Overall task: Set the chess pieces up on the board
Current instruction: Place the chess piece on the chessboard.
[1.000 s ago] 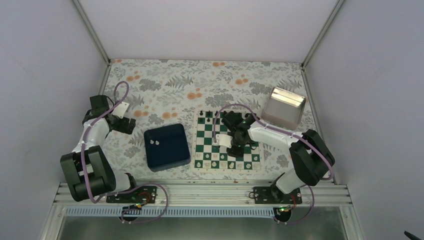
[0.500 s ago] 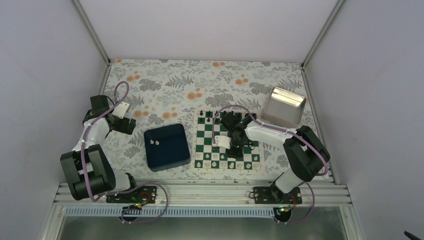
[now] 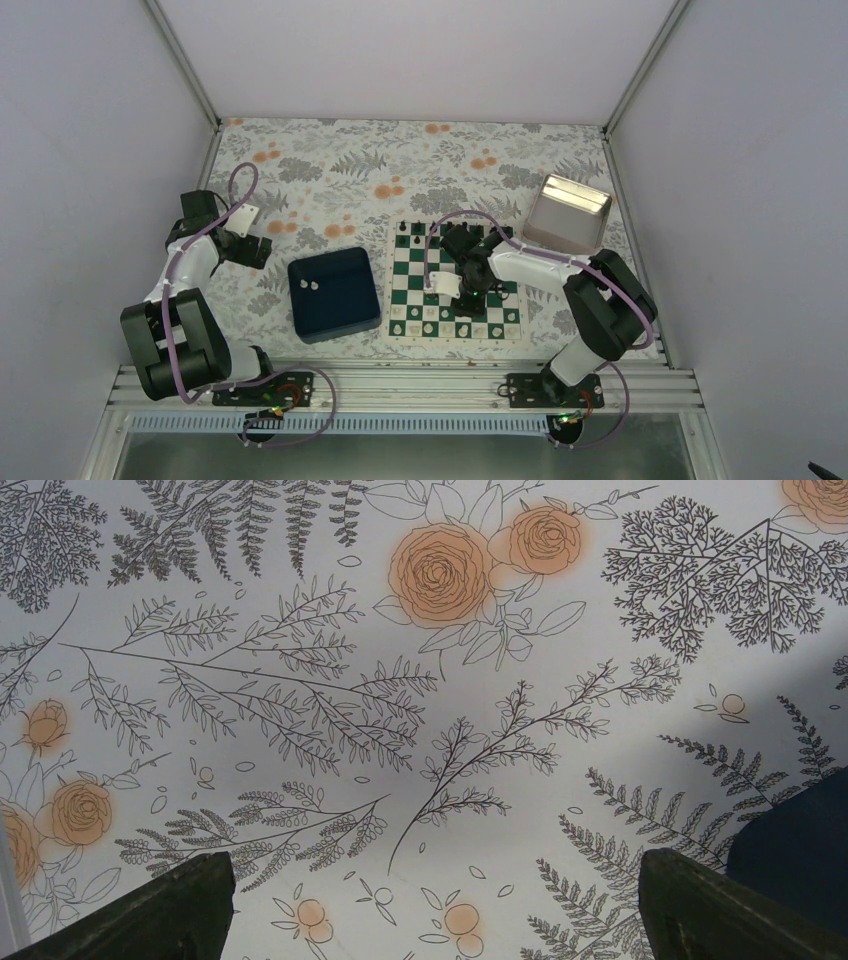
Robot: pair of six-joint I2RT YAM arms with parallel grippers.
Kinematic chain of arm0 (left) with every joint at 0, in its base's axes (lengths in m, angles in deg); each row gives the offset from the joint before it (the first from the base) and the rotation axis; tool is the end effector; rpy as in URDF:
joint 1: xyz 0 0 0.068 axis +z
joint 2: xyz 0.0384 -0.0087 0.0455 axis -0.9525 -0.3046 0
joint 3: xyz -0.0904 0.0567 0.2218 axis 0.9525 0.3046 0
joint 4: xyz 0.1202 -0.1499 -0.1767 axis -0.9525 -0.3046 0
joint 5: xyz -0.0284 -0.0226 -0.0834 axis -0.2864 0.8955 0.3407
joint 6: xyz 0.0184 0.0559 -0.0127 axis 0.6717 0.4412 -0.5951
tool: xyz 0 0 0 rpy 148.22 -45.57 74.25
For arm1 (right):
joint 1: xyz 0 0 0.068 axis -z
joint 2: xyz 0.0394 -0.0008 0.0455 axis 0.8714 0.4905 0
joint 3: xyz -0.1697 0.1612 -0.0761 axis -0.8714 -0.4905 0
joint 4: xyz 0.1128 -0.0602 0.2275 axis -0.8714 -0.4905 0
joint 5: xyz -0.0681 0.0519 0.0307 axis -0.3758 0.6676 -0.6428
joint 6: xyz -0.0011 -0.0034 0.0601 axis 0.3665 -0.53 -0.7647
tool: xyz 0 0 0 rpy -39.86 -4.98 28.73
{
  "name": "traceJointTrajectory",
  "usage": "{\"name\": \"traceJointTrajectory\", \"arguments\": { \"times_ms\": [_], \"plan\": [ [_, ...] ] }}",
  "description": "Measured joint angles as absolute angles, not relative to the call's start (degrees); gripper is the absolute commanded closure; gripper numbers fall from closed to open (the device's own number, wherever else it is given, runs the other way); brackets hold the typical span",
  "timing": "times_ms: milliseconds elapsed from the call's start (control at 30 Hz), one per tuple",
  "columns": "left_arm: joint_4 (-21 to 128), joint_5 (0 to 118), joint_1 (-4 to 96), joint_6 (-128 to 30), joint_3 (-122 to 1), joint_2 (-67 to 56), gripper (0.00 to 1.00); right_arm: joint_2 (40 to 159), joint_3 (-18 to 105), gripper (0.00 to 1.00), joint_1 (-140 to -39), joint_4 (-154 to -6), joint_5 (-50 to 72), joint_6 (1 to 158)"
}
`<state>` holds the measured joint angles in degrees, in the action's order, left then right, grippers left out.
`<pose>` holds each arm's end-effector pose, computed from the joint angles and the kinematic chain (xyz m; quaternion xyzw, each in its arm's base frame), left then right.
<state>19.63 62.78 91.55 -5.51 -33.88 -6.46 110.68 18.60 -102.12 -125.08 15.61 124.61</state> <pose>0.2468 0.0765 0.1642 0.1323 0.9580 0.0091 0.2544 0.1863 0.1774 0.1162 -0.6396 0.7609 0.1069 0.0217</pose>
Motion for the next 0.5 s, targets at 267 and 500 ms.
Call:
{"name": "traceJointTrajectory", "arguments": {
  "times_ms": [267, 500],
  "plan": [
    [19.63, 62.78, 91.55, -5.51, -33.88, -6.46, 0.0, 110.06, 19.24, 0.7, -102.12, -126.92, 15.13, 123.78],
    [19.63, 62.83, 91.55, -5.51, -33.88, -6.46, 0.0, 108.86, 28.42, 0.63, -102.23, -132.07, 15.06, 123.82]
  ]
}}
